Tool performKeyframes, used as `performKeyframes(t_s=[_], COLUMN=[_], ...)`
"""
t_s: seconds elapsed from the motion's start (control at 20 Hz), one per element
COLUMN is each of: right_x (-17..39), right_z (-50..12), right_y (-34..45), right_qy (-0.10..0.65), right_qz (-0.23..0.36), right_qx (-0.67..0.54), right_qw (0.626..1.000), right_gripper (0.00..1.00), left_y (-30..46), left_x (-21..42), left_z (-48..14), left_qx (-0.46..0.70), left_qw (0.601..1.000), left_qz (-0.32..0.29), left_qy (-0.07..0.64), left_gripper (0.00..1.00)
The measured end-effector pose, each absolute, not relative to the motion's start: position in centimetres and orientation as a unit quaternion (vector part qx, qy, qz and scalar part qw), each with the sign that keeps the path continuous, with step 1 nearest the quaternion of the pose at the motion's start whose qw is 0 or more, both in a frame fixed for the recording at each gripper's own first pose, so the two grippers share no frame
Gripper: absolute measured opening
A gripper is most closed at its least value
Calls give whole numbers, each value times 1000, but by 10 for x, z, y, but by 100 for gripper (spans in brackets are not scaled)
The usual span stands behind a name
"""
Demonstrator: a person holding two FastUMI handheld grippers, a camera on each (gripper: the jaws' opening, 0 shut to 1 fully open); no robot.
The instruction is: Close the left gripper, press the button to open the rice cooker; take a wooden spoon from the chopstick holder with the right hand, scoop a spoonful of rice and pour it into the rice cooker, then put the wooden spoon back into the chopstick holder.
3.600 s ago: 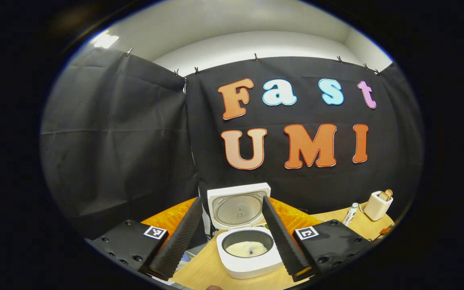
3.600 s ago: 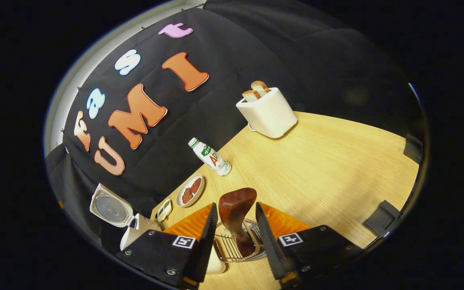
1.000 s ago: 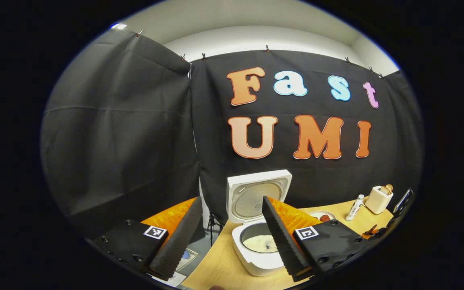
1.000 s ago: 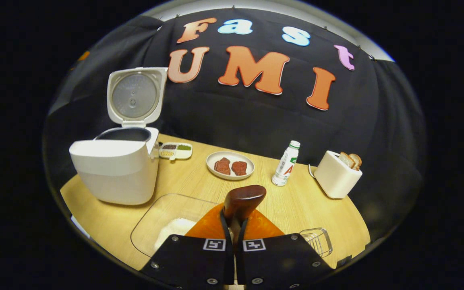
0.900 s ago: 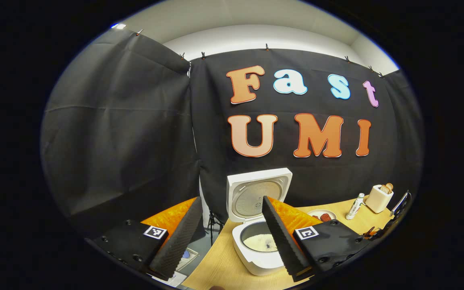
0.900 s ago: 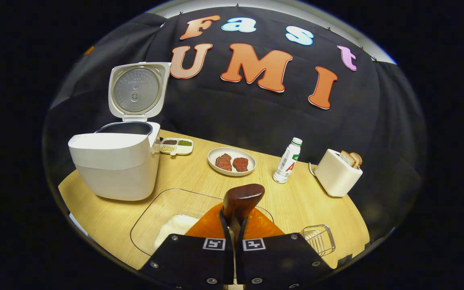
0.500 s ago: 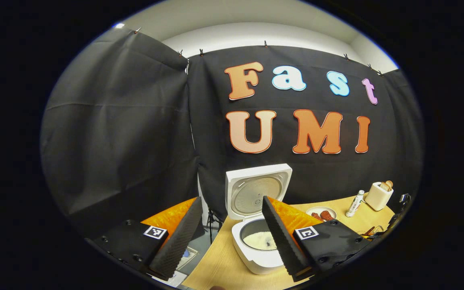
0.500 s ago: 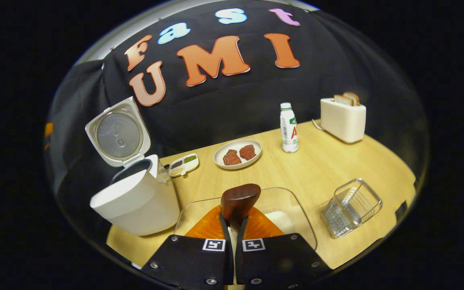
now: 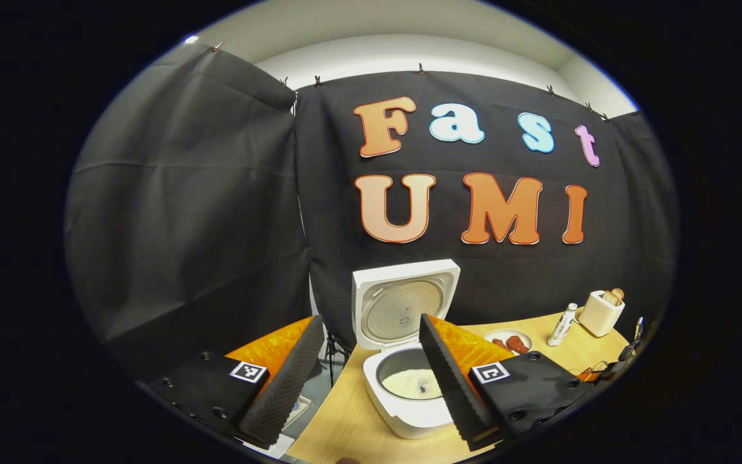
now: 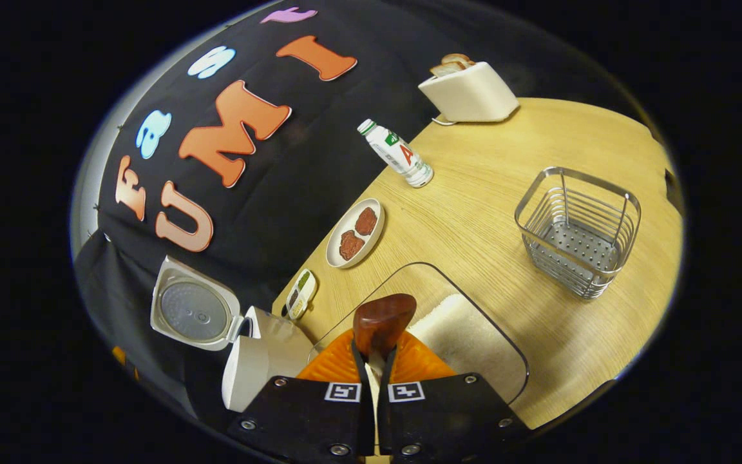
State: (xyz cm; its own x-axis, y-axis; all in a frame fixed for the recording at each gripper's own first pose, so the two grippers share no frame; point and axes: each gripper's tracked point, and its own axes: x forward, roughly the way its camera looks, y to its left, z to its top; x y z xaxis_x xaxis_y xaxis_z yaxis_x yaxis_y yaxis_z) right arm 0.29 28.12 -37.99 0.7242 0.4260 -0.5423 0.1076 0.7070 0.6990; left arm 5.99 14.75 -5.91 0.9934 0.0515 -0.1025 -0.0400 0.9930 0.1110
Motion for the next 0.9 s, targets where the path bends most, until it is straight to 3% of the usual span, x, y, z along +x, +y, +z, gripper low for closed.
performKeyframes(t_s=[0.45,0.9], right_x=[5,17], right_z=[-380,-349], right_y=[275,243], right_qy=[374,345], right_qz=[85,77], right_qx=[461,502], right_qw=[800,789], right_gripper=[1,1], left_y=[141,138], left_x=[55,55], left_z=[-55,-58], left_qx=[55,61], left_qw=[997,997], left_qz=[21,24], left_qy=[50,48], left_gripper=[100,100])
